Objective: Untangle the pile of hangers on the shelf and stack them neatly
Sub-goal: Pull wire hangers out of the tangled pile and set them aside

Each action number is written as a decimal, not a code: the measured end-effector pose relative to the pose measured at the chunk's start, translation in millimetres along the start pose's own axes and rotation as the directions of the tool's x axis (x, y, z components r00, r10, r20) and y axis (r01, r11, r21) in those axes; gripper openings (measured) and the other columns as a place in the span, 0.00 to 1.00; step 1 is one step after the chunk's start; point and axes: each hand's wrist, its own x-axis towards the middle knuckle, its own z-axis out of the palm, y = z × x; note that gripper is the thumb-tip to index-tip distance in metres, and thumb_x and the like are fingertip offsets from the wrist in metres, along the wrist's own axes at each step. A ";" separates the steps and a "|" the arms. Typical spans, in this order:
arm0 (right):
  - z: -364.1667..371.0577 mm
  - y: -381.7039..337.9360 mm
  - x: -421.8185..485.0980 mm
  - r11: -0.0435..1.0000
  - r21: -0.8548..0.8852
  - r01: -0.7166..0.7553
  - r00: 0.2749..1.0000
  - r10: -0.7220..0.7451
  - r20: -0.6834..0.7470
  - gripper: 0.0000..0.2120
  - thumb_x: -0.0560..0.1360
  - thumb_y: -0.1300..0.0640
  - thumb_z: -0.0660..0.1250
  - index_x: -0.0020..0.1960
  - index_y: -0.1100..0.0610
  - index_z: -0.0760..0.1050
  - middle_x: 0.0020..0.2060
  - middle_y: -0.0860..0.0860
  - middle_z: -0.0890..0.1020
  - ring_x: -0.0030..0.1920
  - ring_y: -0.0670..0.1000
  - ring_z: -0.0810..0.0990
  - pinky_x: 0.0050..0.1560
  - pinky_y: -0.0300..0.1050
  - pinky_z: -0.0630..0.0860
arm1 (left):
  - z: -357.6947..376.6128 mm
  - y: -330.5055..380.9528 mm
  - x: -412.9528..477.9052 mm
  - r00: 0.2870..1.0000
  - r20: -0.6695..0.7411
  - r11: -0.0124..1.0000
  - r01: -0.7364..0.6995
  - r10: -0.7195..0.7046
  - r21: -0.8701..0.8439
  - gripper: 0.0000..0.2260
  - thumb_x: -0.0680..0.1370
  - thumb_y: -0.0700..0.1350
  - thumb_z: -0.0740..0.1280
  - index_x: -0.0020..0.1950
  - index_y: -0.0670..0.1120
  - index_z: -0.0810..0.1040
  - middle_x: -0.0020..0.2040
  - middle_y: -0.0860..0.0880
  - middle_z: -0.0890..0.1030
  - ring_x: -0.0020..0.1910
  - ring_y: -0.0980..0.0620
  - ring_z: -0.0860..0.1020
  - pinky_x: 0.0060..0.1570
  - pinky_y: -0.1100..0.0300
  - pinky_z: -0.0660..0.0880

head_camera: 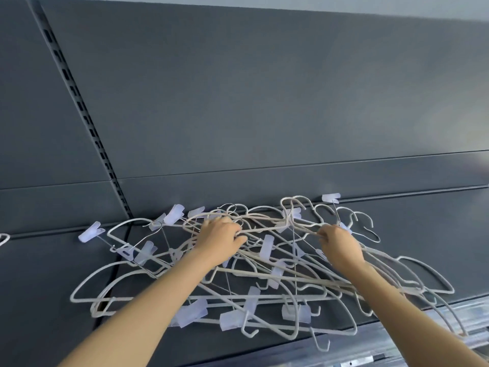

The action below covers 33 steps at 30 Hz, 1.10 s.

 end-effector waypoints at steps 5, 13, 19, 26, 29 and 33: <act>-7.8 1.0 1.7 0.985 0.173 0.025 0.993 -0.005 -0.116 0.07 0.73 0.65 0.62 0.45 0.61 0.79 0.37 0.58 0.82 0.39 0.59 0.78 0.36 0.46 0.70 | 3.6 21.5 10.7 0.999 -0.011 0.990 -0.044 0.043 -0.135 0.11 0.79 0.47 0.59 0.57 0.48 0.77 0.56 0.47 0.79 0.58 0.45 0.74 0.58 0.52 0.68; -69.0 -4.3 14.3 0.898 0.384 -0.215 0.887 0.015 0.461 0.22 0.77 0.43 0.57 0.38 0.59 0.75 0.28 0.55 0.77 0.25 0.52 0.74 0.28 0.40 0.72 | -39.3 4.5 15.5 0.991 -0.137 0.951 -0.052 0.011 -0.305 0.12 0.80 0.45 0.57 0.53 0.46 0.80 0.49 0.47 0.80 0.49 0.46 0.78 0.50 0.50 0.75; -92.1 2.0 23.0 0.700 0.655 -0.285 0.844 -0.141 0.517 0.10 0.77 0.60 0.61 0.49 0.64 0.78 0.27 0.52 0.71 0.26 0.48 0.66 0.24 0.37 0.63 | -72.5 -45.7 -4.9 0.983 -0.174 0.892 -0.023 -0.062 -0.451 0.11 0.79 0.40 0.61 0.58 0.43 0.79 0.53 0.49 0.81 0.50 0.56 0.75 0.53 0.63 0.68; -114.7 -22.8 16.1 0.738 0.675 -0.020 0.964 -0.165 0.209 0.08 0.74 0.68 0.64 0.44 0.58 0.80 0.21 0.51 0.67 0.20 0.44 0.61 0.19 0.31 0.58 | -73.6 -73.5 -26.4 0.971 -0.198 0.819 -0.003 -0.135 -0.574 0.10 0.77 0.38 0.63 0.54 0.43 0.81 0.43 0.53 0.80 0.42 0.54 0.76 0.44 0.64 0.69; -126.2 -22.7 13.4 0.640 0.767 0.047 0.987 -0.149 0.064 0.10 0.74 0.70 0.62 0.46 0.59 0.79 0.22 0.51 0.64 0.20 0.43 0.60 0.19 0.31 0.57 | -79.0 -71.7 -31.3 0.964 -0.226 0.808 -0.022 -0.139 -0.589 0.09 0.77 0.38 0.63 0.52 0.47 0.80 0.42 0.56 0.79 0.40 0.58 0.75 0.42 0.68 0.69; -140.6 -15.4 11.8 0.549 0.824 0.140 0.988 -0.136 -0.078 0.13 0.74 0.70 0.62 0.42 0.55 0.80 0.20 0.46 0.66 0.20 0.43 0.60 0.18 0.31 0.57 | -83.2 -67.7 -33.8 0.964 -0.238 0.817 -0.041 -0.119 -0.575 0.08 0.78 0.38 0.62 0.47 0.47 0.79 0.34 0.57 0.76 0.29 0.67 0.72 0.33 0.75 0.66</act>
